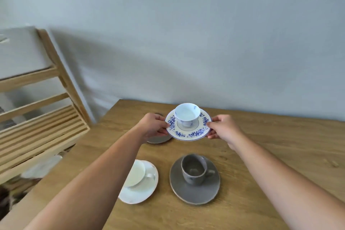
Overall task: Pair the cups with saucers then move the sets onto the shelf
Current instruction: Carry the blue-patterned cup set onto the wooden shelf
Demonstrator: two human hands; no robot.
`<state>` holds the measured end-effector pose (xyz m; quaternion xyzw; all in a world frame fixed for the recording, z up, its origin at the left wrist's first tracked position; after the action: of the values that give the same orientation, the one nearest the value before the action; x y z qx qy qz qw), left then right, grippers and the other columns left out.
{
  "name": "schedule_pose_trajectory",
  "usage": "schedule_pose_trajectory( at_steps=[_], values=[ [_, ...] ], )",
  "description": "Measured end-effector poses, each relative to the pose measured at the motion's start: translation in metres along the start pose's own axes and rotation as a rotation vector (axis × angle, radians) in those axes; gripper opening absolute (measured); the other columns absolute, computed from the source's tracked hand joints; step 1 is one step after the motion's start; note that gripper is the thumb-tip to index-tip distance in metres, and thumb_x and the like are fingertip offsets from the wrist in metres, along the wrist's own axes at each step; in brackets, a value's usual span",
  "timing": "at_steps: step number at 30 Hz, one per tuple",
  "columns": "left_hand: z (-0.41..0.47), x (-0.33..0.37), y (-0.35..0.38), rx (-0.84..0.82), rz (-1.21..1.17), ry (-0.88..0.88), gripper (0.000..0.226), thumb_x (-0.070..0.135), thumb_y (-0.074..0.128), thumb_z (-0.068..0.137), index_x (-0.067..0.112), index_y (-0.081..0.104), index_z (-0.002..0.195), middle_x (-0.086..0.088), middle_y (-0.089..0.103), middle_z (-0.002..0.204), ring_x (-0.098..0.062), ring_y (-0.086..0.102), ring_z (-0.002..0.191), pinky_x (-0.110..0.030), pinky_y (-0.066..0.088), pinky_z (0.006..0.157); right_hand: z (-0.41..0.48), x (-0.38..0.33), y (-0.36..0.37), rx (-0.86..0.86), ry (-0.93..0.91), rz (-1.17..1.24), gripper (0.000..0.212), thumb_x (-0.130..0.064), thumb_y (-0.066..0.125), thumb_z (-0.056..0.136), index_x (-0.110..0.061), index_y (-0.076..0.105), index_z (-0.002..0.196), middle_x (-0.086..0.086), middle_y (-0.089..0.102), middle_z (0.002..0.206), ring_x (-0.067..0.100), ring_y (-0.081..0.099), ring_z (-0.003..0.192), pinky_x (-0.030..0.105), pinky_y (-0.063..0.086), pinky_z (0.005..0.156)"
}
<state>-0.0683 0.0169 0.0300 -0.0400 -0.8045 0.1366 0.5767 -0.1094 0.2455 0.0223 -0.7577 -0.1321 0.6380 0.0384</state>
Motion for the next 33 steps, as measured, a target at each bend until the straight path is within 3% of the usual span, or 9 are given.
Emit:
schedule_pose_trajectory(
  at_steps=[5, 9, 13, 17, 20, 21, 24, 27, 33],
  values=[
    [-0.048, -0.036, -0.104, 0.183, -0.03, -0.035, 0.009, 0.0, 0.062, 0.086, 0.006, 0.061, 0.08, -0.01, 0.063, 0.067, -0.004, 0.059, 0.04, -0.019, 0.057, 0.051, -0.013, -0.032, 0.107, -0.177, -0.028, -0.028, 0.002, -0.002, 0.056, 0.087, -0.003, 0.058, 0.088, 0.012, 0.064, 0.066, 0.017, 0.059, 0.045, 0.021, 0.052, 0.041],
    [-0.087, -0.069, -0.186, 0.294, -0.053, -0.074, 0.006, 0.001, 0.063, 0.086, 0.006, 0.061, 0.083, -0.012, 0.064, 0.071, -0.005, 0.061, 0.041, -0.019, 0.057, 0.051, -0.034, -0.049, 0.198, -0.294, -0.022, -0.051, 0.008, -0.003, 0.056, 0.088, -0.007, 0.057, 0.081, 0.01, 0.063, 0.064, 0.009, 0.059, 0.036, 0.018, 0.05, 0.038],
    [-0.119, -0.103, -0.266, 0.392, -0.063, -0.117, 0.006, 0.0, 0.063, 0.085, 0.005, 0.061, 0.083, -0.012, 0.065, 0.069, -0.006, 0.061, 0.041, -0.019, 0.056, 0.049, -0.053, -0.064, 0.289, -0.396, -0.039, -0.057, 0.008, 0.0, 0.056, 0.087, 0.001, 0.057, 0.095, 0.012, 0.063, 0.067, 0.012, 0.06, 0.042, 0.019, 0.051, 0.039],
    [-0.139, -0.131, -0.338, 0.433, -0.044, -0.157, 0.014, -0.001, 0.063, 0.085, -0.003, 0.064, 0.1, -0.014, 0.066, 0.072, -0.006, 0.062, 0.041, -0.018, 0.056, 0.049, -0.069, -0.074, 0.369, -0.456, -0.025, -0.073, 0.016, 0.001, 0.056, 0.087, 0.005, 0.057, 0.102, 0.014, 0.062, 0.068, 0.009, 0.059, 0.035, 0.019, 0.051, 0.038],
    [-0.148, -0.15, -0.386, 0.47, -0.04, -0.166, 0.023, -0.001, 0.063, 0.086, -0.008, 0.063, 0.108, -0.015, 0.067, 0.076, -0.006, 0.061, 0.042, -0.02, 0.058, 0.052, -0.075, -0.08, 0.424, -0.482, -0.018, -0.08, 0.01, 0.001, 0.056, 0.087, 0.003, 0.058, 0.097, 0.014, 0.061, 0.067, 0.009, 0.058, 0.033, 0.02, 0.052, 0.038],
    [-0.15, -0.156, -0.398, 0.486, -0.043, -0.174, 0.024, 0.0, 0.063, 0.086, -0.008, 0.064, 0.108, -0.014, 0.068, 0.075, -0.006, 0.061, 0.042, -0.02, 0.058, 0.053, -0.077, -0.082, 0.437, -0.491, -0.015, -0.081, 0.004, 0.002, 0.056, 0.087, 0.001, 0.058, 0.091, 0.014, 0.061, 0.066, 0.009, 0.058, 0.033, 0.02, 0.052, 0.038],
    [-0.152, -0.176, -0.435, 0.511, -0.048, -0.197, 0.023, 0.002, 0.064, 0.086, -0.007, 0.063, 0.108, -0.012, 0.068, 0.072, -0.004, 0.061, 0.041, -0.018, 0.058, 0.052, -0.078, -0.083, 0.483, -0.512, -0.023, -0.104, 0.015, 0.002, 0.056, 0.088, -0.007, 0.059, 0.077, 0.013, 0.063, 0.066, 0.009, 0.059, 0.035, 0.02, 0.052, 0.039],
    [-0.149, -0.196, -0.463, 0.538, -0.056, -0.22, 0.023, 0.003, 0.064, 0.086, -0.006, 0.064, 0.107, -0.013, 0.069, 0.074, -0.006, 0.061, 0.044, -0.018, 0.057, 0.051, -0.074, -0.082, 0.518, -0.531, -0.021, -0.165, 0.005, -0.001, 0.056, 0.088, -0.003, 0.061, 0.09, 0.015, 0.065, 0.069, 0.014, 0.06, 0.041, 0.022, 0.054, 0.042],
    [-0.133, -0.238, -0.502, 0.608, -0.102, -0.29, 0.019, 0.007, 0.064, 0.087, -0.001, 0.065, 0.105, -0.012, 0.07, 0.078, -0.012, 0.063, 0.057, -0.02, 0.058, 0.054, -0.047, -0.077, 0.583, -0.591, -0.038, -0.293, 0.014, -0.007, 0.058, 0.088, 0.001, 0.063, 0.099, 0.013, 0.065, 0.062, 0.013, 0.059, 0.042, 0.021, 0.049, 0.04]
  ],
)
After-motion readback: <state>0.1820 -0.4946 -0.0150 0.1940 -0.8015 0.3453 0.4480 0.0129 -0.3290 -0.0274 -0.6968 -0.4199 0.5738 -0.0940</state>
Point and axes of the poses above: each hand's wrist, its own z-axis towards the middle knuckle, its own y-axis out of the palm, x = y × z, the point moved 6 cm from there along z, towards the middle knuckle
